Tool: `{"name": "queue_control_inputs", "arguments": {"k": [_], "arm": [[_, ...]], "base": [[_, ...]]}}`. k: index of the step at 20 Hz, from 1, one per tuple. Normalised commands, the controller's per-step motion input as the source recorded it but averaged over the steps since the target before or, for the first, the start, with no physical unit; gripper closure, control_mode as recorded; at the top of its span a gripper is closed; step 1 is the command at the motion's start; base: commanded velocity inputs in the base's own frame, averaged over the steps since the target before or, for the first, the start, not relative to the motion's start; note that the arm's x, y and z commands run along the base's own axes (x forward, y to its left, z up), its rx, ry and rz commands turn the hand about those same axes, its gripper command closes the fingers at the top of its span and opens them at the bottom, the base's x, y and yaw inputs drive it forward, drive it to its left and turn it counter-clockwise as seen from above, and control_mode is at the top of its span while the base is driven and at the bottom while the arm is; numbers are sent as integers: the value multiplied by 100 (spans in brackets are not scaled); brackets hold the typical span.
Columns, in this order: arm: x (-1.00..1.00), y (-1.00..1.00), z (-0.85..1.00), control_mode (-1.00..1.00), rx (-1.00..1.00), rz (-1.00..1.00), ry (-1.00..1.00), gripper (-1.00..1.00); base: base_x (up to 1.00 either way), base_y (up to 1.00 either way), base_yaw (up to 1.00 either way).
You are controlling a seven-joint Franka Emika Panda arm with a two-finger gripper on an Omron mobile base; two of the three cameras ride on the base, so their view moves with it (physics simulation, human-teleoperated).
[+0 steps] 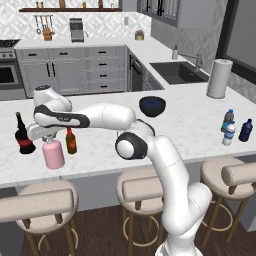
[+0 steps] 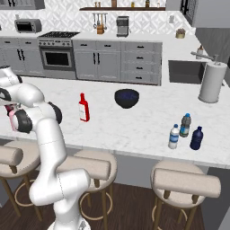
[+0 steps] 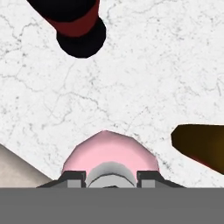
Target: Move the plastic bottles in the middle to the plastics group, and the glass bottles in the middle to the glass group.
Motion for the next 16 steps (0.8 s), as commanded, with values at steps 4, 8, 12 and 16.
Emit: {"name": "queue_control_inputs", "arguments": {"k": [4, 8, 12, 16], "arm": [[0, 0, 0, -100, 0, 0, -1, 100], [0, 0, 0, -100, 0, 0, 0, 100], [0, 0, 0, -100, 0, 0, 0, 100], [0, 0, 0, -100, 0, 0, 0, 100]], "base": [[0, 0, 0], [0, 0, 0], [0, 0, 0], [0, 0, 0]]}}
